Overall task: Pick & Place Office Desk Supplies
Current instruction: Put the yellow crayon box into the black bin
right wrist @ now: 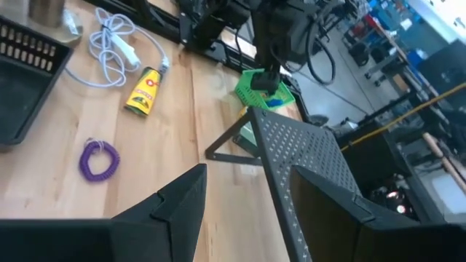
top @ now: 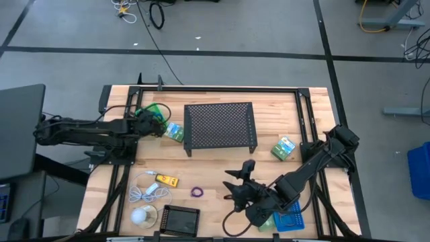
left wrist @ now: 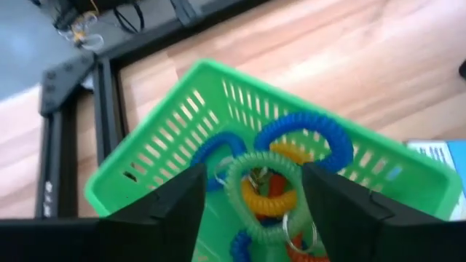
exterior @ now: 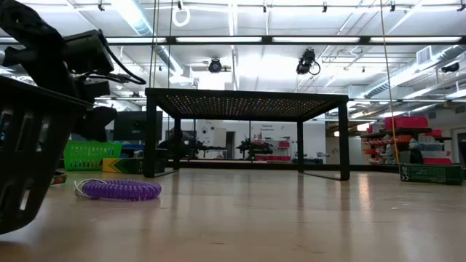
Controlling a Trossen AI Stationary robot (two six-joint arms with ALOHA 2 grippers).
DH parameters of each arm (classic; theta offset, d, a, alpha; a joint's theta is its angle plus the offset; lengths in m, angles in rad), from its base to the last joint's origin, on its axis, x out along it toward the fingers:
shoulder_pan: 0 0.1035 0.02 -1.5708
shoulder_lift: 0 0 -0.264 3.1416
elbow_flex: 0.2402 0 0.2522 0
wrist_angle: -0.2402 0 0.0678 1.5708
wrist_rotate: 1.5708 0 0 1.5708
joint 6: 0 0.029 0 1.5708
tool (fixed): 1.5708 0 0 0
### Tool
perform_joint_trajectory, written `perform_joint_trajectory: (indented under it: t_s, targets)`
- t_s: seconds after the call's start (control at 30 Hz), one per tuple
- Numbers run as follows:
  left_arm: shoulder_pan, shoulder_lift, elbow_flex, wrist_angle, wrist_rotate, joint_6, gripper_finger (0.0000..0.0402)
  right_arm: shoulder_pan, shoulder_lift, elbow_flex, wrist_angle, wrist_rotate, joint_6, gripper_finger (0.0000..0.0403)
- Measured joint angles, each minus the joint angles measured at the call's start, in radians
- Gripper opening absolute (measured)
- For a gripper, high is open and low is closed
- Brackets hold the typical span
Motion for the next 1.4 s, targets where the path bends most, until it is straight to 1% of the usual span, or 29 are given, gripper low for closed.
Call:
perform_joint_trajectory:
  t_s: [0.1,0.2,0.27,0.33,0.4,0.47,0.6,0.7,0.77,0.83,0.9,1.0,1.1,1.2,1.3,1.4]
  targets:
    - [-0.001,-0.016,0.016,0.017,-0.036,0.054,0.0253,-0.004,0.0,0.0,-0.013,0.0,0.031,0.0205]
    - [-0.002,-0.037,0.046,0.04,-0.061,0.129,0.026,-0.01,0.0,0.0,-0.062,-0.006,0.096,0.0205]
    - [-0.002,-0.058,0.065,0.079,-0.058,0.2,0.0261,-0.019,0.0,0.0,-0.117,-0.036,0.161,0.0205]
    - [-0.006,-0.082,0.074,0.156,-0.034,0.293,0.0261,-0.031,0.0,0.0,-0.186,-0.075,0.239,0.0205]
    - [-0.025,-0.107,0.075,0.261,0.031,0.399,0.0261,-0.043,0.001,0.0,-0.252,-0.1,0.321,0.0205]
    - [-0.052,-0.13,0.075,0.37,0.121,0.491,0.0261,-0.053,0.001,0.0,-0.313,-0.138,0.396,0.0205]
    - [-0.115,-0.168,0.075,0.543,0.352,0.618,0.0261,-0.055,0.004,-0.05,-0.33,-0.237,0.471,0.0205]
    - [-0.156,-0.175,0.076,0.616,0.523,0.646,0.0261,-0.056,0.004,-0.111,-0.301,-0.376,0.513,0.0205]
    - [-0.179,-0.173,0.076,0.631,0.602,0.647,0.026,-0.056,0.004,-0.159,-0.273,-0.484,0.539,0.0205]
    - [-0.202,-0.171,0.076,0.649,0.65,0.647,0.026,-0.053,0.004,-0.191,-0.232,-0.583,0.578,0.0205]
    - [-0.223,-0.163,0.076,0.66,0.674,0.647,0.026,-0.045,0.004,-0.208,-0.207,-0.678,0.625,0.0205]
    - [-0.254,-0.161,0.076,0.66,0.676,0.65,0.026,-0.027,0.004,-0.212,-0.174,-0.8,0.708,0.0205]
    - [-0.273,-0.161,0.076,0.658,0.676,0.662,0.026,-0.006,0.004,-0.196,-0.169,-0.86,0.781,0.0204]
    - [-0.278,-0.161,0.076,0.659,0.676,0.672,0.026,0.011,0.004,-0.169,-0.166,-0.906,0.828,0.0191]
    - [-0.278,-0.161,0.076,0.658,0.676,0.68,0.026,0.021,0.004,-0.16,-0.167,-0.941,0.874,0.0157]
    - [-0.278,-0.161,0.076,0.658,0.676,0.682,0.026,0.029,0.004,-0.16,-0.169,-0.989,0.921,0.0095]
